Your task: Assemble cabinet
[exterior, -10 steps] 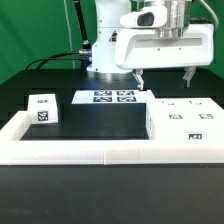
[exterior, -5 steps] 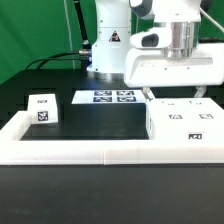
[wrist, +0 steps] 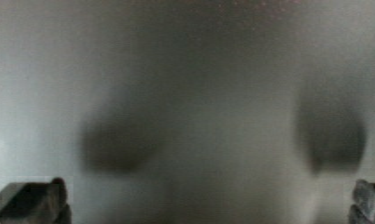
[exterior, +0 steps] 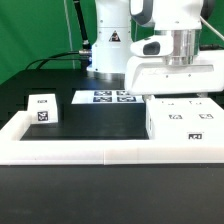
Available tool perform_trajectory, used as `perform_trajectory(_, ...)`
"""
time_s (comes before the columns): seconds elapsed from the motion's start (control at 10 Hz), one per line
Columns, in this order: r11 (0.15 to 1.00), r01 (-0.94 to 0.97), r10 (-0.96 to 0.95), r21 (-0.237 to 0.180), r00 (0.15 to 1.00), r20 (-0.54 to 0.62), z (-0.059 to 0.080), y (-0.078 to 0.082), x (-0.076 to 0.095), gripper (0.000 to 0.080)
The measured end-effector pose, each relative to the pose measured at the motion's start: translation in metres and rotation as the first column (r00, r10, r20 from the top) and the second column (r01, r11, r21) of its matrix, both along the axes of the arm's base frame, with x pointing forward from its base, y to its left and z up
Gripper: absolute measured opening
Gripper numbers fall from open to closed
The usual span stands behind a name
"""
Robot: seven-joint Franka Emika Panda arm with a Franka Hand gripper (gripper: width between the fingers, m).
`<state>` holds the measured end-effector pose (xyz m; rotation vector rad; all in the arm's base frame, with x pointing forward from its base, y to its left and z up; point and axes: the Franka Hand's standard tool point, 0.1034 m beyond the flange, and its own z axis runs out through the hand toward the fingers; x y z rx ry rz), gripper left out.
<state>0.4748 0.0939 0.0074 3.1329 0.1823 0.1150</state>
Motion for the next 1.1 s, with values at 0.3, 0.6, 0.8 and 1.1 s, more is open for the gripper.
perform_trajectory(0.3,1.000,0.004,-0.004,0.001,1.000,-0.001,0.000,-0.001,0.000,0.0797)
perform_trajectory(0.6,0.999,0.040,-0.040,0.003,0.999,0.004,0.000,-0.012,0.019,0.0797)
perform_trajectory(0.8,0.999,0.035,-0.035,0.004,0.999,0.014,0.000,-0.017,0.029,0.0797)
perform_trajectory(1.1,0.999,0.043,-0.043,0.009,0.999,0.017,0.000,-0.015,0.030,0.0797)
